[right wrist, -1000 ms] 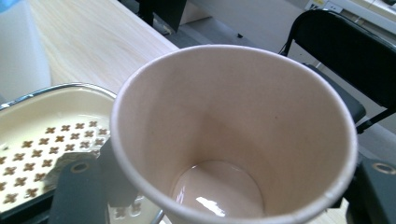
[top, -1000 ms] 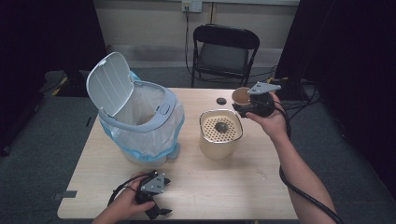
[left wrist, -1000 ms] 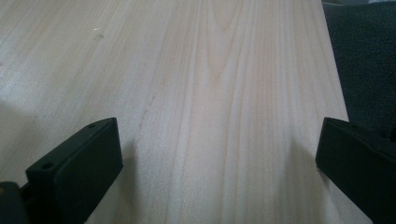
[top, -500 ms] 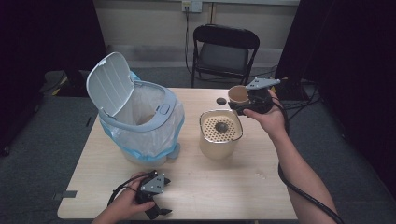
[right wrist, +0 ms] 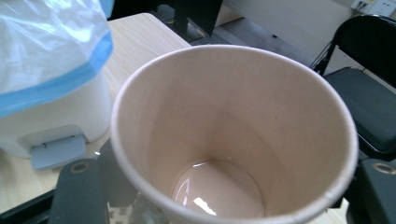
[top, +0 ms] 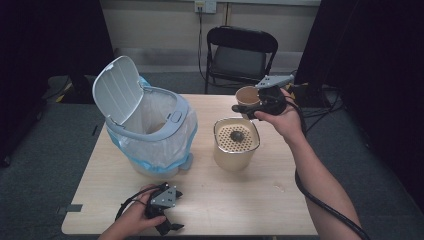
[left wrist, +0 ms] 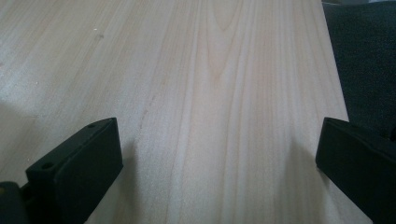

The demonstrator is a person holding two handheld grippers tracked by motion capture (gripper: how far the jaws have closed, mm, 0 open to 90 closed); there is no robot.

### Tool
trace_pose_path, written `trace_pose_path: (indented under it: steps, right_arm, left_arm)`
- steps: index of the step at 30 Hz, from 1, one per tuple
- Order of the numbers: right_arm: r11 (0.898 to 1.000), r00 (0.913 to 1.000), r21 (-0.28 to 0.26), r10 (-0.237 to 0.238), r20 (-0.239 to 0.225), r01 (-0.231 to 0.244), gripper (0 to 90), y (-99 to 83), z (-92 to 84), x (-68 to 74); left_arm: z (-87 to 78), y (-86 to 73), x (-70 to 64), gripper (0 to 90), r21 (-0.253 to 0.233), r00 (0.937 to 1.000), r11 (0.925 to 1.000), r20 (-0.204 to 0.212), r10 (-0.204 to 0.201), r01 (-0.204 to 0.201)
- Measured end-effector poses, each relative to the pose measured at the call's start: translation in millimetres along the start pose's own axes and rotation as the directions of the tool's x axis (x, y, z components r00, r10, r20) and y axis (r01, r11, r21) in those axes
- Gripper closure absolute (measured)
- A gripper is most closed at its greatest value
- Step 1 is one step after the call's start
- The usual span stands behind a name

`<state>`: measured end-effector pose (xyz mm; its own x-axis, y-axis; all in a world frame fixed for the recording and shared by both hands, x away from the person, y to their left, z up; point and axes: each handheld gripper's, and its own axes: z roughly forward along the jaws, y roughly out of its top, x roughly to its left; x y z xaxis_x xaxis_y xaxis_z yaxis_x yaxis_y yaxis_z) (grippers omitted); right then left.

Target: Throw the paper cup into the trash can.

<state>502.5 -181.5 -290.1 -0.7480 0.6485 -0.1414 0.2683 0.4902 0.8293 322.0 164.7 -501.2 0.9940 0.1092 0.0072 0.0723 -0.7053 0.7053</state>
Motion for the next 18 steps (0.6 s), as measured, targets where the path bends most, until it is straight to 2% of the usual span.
trace_pose_path:
  steps: [11, 18]
  right_arm:
    - [1.000, 0.9975, 0.004, 0.017, -0.068, -0.017, 27.5, 23.9, -2.2, 7.8]
    - [1.000, 0.9953, -0.001, -0.002, -0.097, 0.002, 27.4, 43.1, -5.3, 14.8]
  left_arm:
    - [0.1, 0.0, 0.0, 0.0, -0.002, 1.0000, 1.0000, 0.000, 0.000, 0.000]
    - [0.2, 0.1, -0.5, 0.0, -0.003, 1.0000, 1.0000, 0.001, -0.006, 0.006]
